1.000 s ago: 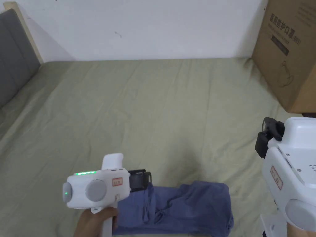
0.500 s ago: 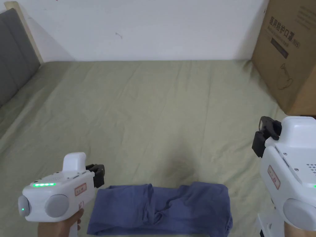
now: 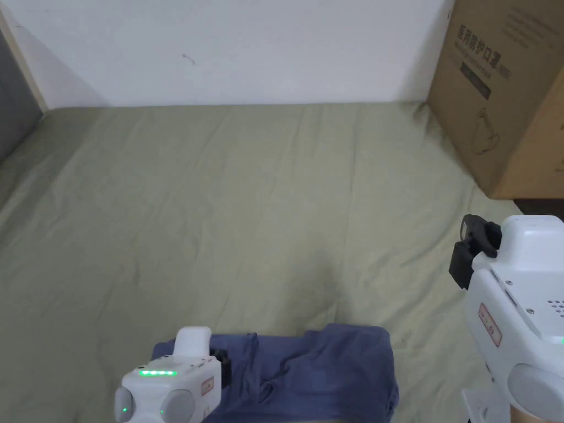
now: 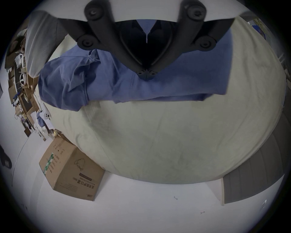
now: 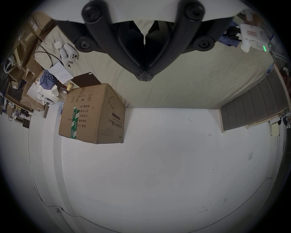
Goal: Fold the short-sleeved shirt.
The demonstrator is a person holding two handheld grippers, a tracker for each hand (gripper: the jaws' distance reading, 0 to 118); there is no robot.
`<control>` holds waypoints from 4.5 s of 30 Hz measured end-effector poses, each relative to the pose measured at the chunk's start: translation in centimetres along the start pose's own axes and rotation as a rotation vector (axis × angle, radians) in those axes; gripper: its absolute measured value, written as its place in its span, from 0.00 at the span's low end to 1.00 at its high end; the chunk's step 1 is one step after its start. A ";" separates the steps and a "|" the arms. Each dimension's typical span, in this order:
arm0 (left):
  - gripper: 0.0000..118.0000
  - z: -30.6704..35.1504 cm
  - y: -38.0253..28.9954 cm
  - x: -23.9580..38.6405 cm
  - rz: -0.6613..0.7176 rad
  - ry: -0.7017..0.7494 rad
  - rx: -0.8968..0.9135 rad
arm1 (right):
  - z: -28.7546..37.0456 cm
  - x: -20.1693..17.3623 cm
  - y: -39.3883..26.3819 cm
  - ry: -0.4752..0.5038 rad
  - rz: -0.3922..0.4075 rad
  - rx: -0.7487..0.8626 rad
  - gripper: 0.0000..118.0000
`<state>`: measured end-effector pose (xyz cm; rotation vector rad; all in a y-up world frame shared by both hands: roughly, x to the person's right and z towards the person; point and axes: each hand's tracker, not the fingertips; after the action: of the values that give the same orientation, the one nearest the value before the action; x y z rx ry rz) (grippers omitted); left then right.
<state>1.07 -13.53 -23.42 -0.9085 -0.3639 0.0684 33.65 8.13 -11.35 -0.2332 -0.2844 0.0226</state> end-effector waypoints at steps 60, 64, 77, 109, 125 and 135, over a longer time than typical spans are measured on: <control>0.06 10.9 4.7 -17.0 0.245 -0.044 -0.017 | -0.8 -2.3 0.3 0.048 0.014 -0.030 0.00; 0.06 13.6 5.8 -16.9 0.232 -0.013 0.000 | -0.6 -2.1 0.3 0.055 0.007 -0.025 0.00; 0.06 10.6 9.8 0.2 0.013 -0.160 -0.093 | -0.1 -1.4 0.3 0.061 0.001 -0.013 0.00; 0.73 8.0 7.7 10.6 -0.141 -0.276 0.140 | 0.5 1.5 -0.2 -0.006 -0.012 -0.026 0.00; 0.00 2.7 2.4 8.1 -0.073 -0.194 0.017 | 0.1 1.9 -0.9 -0.001 -0.020 -0.048 0.00; 0.00 -3.3 -0.9 12.3 -0.129 -0.181 -0.053 | -0.3 4.0 -1.8 -0.035 -0.024 -0.073 0.00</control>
<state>13.62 -13.95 -21.13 -0.9314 -0.5939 0.0221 37.52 6.57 -10.15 -0.3021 -0.3230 -0.0080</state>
